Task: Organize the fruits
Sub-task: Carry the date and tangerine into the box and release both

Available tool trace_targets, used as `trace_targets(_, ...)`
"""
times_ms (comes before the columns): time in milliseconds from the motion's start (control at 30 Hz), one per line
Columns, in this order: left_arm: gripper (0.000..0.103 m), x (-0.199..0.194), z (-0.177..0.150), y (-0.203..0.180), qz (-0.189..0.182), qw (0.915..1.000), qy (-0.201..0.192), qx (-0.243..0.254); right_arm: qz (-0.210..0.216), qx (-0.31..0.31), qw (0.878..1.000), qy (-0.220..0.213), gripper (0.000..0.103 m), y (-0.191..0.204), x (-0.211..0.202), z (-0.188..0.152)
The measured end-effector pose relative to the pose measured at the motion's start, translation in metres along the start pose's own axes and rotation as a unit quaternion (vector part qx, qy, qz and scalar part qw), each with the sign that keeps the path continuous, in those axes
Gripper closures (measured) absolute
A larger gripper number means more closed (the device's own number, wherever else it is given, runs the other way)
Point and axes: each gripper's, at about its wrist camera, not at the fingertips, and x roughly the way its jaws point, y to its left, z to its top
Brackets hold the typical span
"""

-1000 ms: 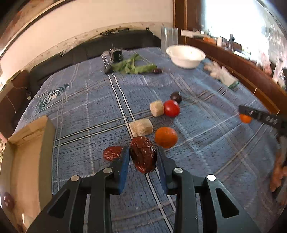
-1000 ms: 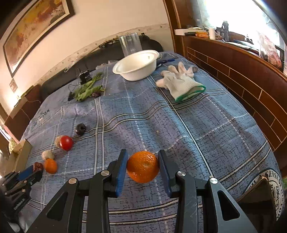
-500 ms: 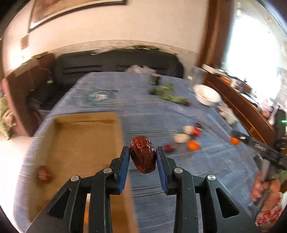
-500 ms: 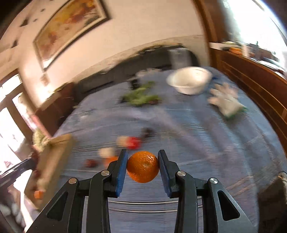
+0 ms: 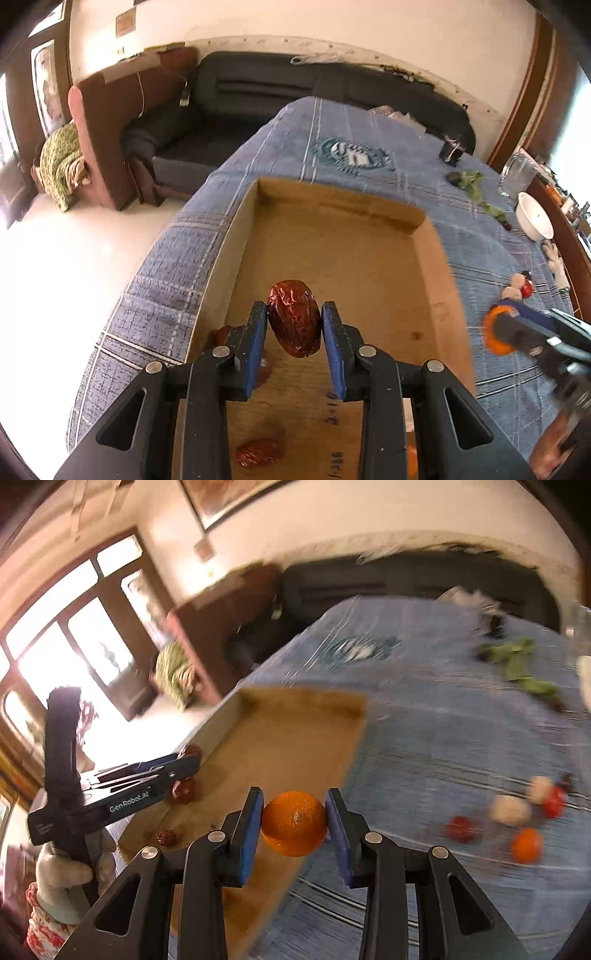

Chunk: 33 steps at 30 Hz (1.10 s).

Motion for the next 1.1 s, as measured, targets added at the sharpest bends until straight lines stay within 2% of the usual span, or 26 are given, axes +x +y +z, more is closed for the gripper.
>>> trace_targets(133,0.074,0.017,0.003,0.013,0.009,0.9997,0.02,-0.009,-0.011,-0.023,0.999,0.038,0.064,0.02,0.049,0.002)
trace_targets(233,0.073,0.028,0.006,0.018,0.009,0.9992,0.033,-0.018,-0.016,-0.026,0.998,0.056,0.064,0.022,0.071,0.002)
trace_targets(400,0.073,0.034,0.006,0.022,-0.002,0.9989,0.041,-0.023,-0.023,-0.036,0.997,0.07,0.063,0.026,0.09,0.002)
trace_targets(533,0.072,0.029,0.005,0.026,-0.01,0.9987,0.034,-0.036,-0.026,-0.044,0.997,0.064,0.061,0.031,0.092,0.002)
trace_targets(633,0.066,0.013,0.004,0.029,-0.014,0.9987,0.017,-0.047,-0.021,-0.041,0.997,0.054,0.05,0.03,0.085,0.004)
trace_targets(767,0.058,-0.017,0.003,0.027,-0.012,0.9982,-0.017,-0.055,-0.014,-0.034,0.999,0.024,0.048,0.026,0.059,0.007)
trace_targets(833,0.05,-0.036,0.002,0.025,-0.017,0.9973,-0.035,-0.063,-0.009,-0.027,1.0,0.01,0.045,0.021,0.044,0.006)
trace_targets(967,0.044,-0.067,-0.003,0.01,-0.039,0.9951,-0.064,-0.066,-0.011,-0.006,1.0,-0.018,0.041,0.001,0.006,-0.003)
trace_targets(1100,0.042,-0.081,-0.008,-0.022,-0.077,0.9937,-0.065,-0.05,-0.025,0.03,0.998,-0.039,0.041,-0.036,-0.029,-0.014)
